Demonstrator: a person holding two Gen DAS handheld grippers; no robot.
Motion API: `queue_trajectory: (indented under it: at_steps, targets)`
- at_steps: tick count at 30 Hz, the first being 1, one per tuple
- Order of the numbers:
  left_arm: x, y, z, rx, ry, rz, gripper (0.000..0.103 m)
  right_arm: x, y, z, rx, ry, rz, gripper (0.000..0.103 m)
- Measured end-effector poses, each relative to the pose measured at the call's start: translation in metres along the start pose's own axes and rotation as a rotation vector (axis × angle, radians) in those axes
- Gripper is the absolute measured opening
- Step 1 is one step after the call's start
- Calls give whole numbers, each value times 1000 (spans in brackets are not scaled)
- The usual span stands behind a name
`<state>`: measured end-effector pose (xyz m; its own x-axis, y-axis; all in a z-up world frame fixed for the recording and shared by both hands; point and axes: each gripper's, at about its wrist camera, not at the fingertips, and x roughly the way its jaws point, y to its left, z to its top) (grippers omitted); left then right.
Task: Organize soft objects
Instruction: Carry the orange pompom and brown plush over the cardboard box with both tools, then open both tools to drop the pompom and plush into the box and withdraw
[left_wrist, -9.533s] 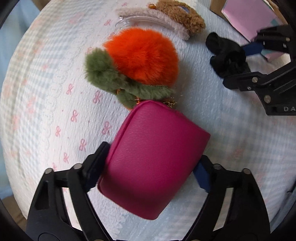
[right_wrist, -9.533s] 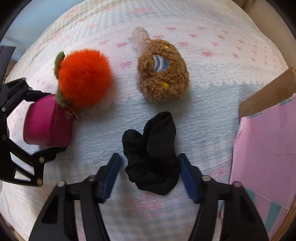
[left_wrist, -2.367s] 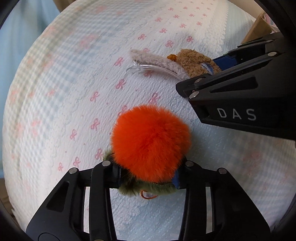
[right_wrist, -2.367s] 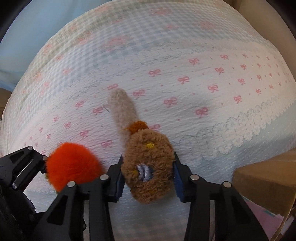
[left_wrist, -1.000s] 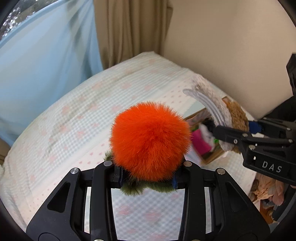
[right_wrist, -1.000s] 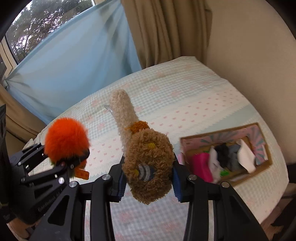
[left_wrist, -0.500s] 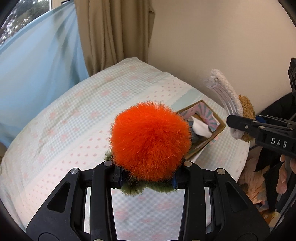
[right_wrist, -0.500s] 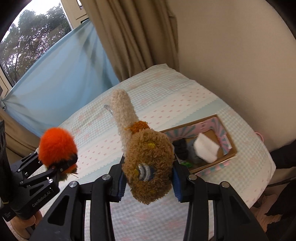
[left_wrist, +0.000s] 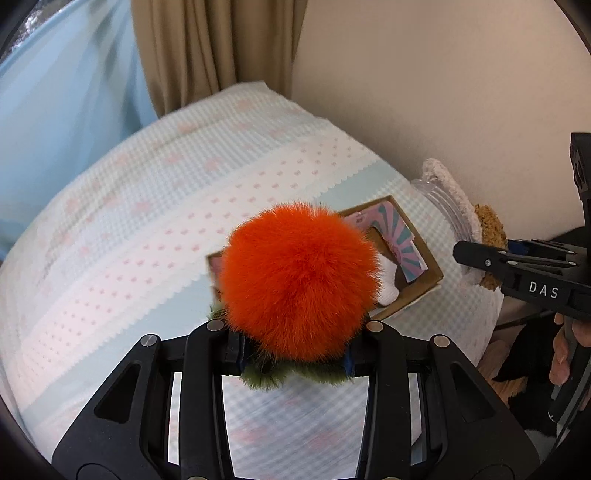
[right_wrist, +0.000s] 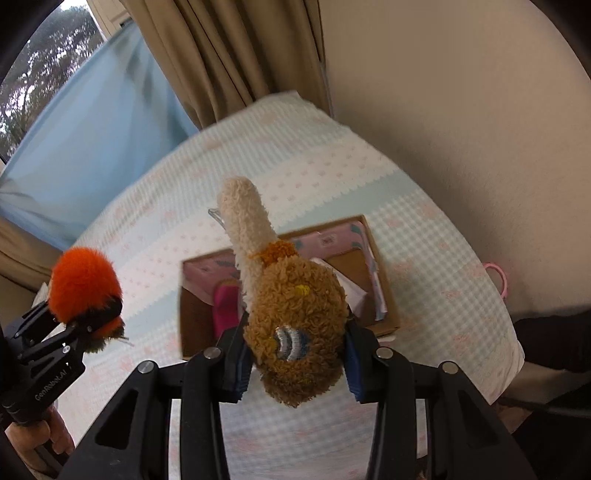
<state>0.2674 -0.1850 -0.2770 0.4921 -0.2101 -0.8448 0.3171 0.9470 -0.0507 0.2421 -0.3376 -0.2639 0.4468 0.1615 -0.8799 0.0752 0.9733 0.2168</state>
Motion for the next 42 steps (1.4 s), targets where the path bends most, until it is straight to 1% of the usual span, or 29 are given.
queue_trajectory:
  at_steps: [3,5,10,12,14,16,17,18,19,20,21,22,23,24,25,28,31,33,38,40,42]
  targets:
    - [31,-11,2,-24,38,-7,32,26,-20,7,1,58,9,38]
    - [55,-17,-2,-46,75,-11,32,43,-33,11,27,103,34,38]
    - [99,-20,-12,-86,161,28,32,82,-53,15,58,195,49,38]
    - [113,-20,-14,-99,188,25,32,97,-59,16,78,222,57,39]
    - [123,-23,-15,-89,200,32,32,105,-60,19,79,239,73,39]
    - [131,-26,-15,-66,209,43,33,114,-61,21,68,249,68,40]
    - [135,-28,-14,-57,213,45,36,117,-60,22,69,252,67,40]
    - [137,-29,-13,-51,218,47,47,119,-60,23,77,256,69,42]
    - [138,-30,-10,-48,224,55,68,122,-62,23,90,261,74,47]
    - [139,-29,-8,-47,231,73,81,124,-64,24,109,264,82,51]
    - [140,-29,-5,-48,235,93,101,124,-67,24,125,259,87,64]
    - [138,-28,-4,-52,232,106,103,123,-69,25,137,249,87,84]
    - [137,-27,-3,-56,234,103,103,121,-71,26,148,230,86,92]
    - [138,-25,-3,-62,247,91,103,119,-71,26,154,217,88,98]
    - [138,-24,-2,-65,258,85,103,116,-72,26,159,210,88,98]
    - [137,-20,-5,-60,282,73,103,117,-71,25,154,224,80,98]
    - [129,-19,-6,-45,287,68,103,113,-71,22,160,230,66,98]
    - [121,-19,-7,-34,284,69,103,106,-70,20,170,218,67,98]
    - [92,-17,-5,-21,250,57,103,83,-56,16,152,179,47,98]
    - [75,-15,-4,-16,226,42,103,67,-46,16,133,147,30,98]
    - [54,-13,-3,-1,192,46,103,52,-37,17,118,112,13,98]
